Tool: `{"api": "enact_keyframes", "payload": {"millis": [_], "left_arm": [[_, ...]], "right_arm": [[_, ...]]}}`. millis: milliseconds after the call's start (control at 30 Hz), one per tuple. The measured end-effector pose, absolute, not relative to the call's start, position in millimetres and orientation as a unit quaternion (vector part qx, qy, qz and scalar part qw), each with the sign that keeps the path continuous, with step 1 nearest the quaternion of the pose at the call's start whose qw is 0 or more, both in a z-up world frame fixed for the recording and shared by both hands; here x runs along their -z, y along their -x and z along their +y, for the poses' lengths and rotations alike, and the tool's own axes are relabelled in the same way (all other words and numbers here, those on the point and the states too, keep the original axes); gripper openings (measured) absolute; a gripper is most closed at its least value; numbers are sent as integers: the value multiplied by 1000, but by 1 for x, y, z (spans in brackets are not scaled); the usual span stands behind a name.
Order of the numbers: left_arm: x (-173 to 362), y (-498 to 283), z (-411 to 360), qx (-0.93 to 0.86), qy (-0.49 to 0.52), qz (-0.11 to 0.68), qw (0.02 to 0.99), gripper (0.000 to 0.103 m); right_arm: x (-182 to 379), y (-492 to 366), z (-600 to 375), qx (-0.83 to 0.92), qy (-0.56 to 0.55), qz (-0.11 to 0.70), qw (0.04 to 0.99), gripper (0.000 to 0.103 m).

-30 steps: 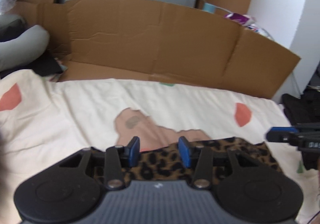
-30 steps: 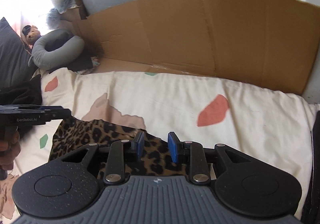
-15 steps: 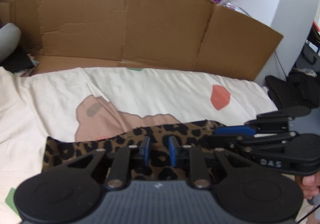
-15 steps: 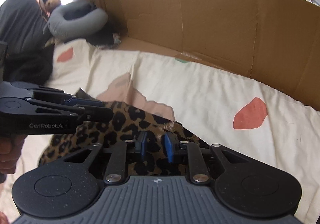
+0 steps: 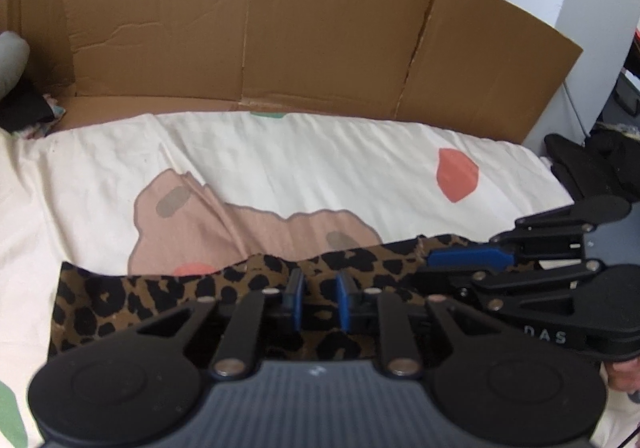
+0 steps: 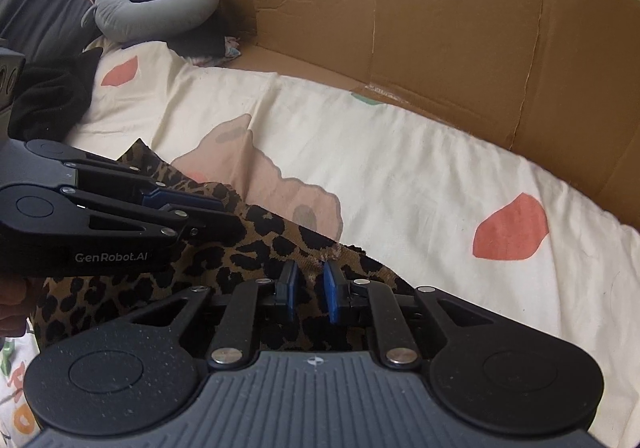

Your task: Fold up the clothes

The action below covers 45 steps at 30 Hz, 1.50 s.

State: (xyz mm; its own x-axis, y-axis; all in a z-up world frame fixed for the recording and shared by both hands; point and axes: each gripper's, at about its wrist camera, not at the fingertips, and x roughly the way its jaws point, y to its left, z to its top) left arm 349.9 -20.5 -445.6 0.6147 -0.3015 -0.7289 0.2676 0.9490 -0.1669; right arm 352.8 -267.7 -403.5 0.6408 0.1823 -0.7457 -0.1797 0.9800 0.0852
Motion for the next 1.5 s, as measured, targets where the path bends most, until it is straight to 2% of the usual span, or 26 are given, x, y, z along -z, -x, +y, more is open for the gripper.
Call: {"api": "enact_keyframes", "payload": {"millis": [133, 400, 467, 533, 1000, 1500], "left_arm": [[441, -349, -26, 162, -5, 406, 899, 19], [423, -332, -22, 177, 14, 403, 898, 19], [419, -326, -22, 181, 16, 399, 899, 24], [423, -324, -25, 181, 7, 402, 897, 28], [445, -328, -21, 184, 12, 419, 889, 29], [445, -331, -24, 185, -4, 427, 885, 29]], "right_arm": [[407, -350, -270, -105, -4, 406, 908, 19], [408, -350, -276, -112, -21, 405, 907, 19], [408, -349, -275, -112, -22, 404, 908, 19], [409, -349, -275, -110, -21, 403, 908, 19], [389, -346, -269, -110, -34, 417, 902, 22], [402, -303, -264, -125, 34, 421, 898, 23]]}}
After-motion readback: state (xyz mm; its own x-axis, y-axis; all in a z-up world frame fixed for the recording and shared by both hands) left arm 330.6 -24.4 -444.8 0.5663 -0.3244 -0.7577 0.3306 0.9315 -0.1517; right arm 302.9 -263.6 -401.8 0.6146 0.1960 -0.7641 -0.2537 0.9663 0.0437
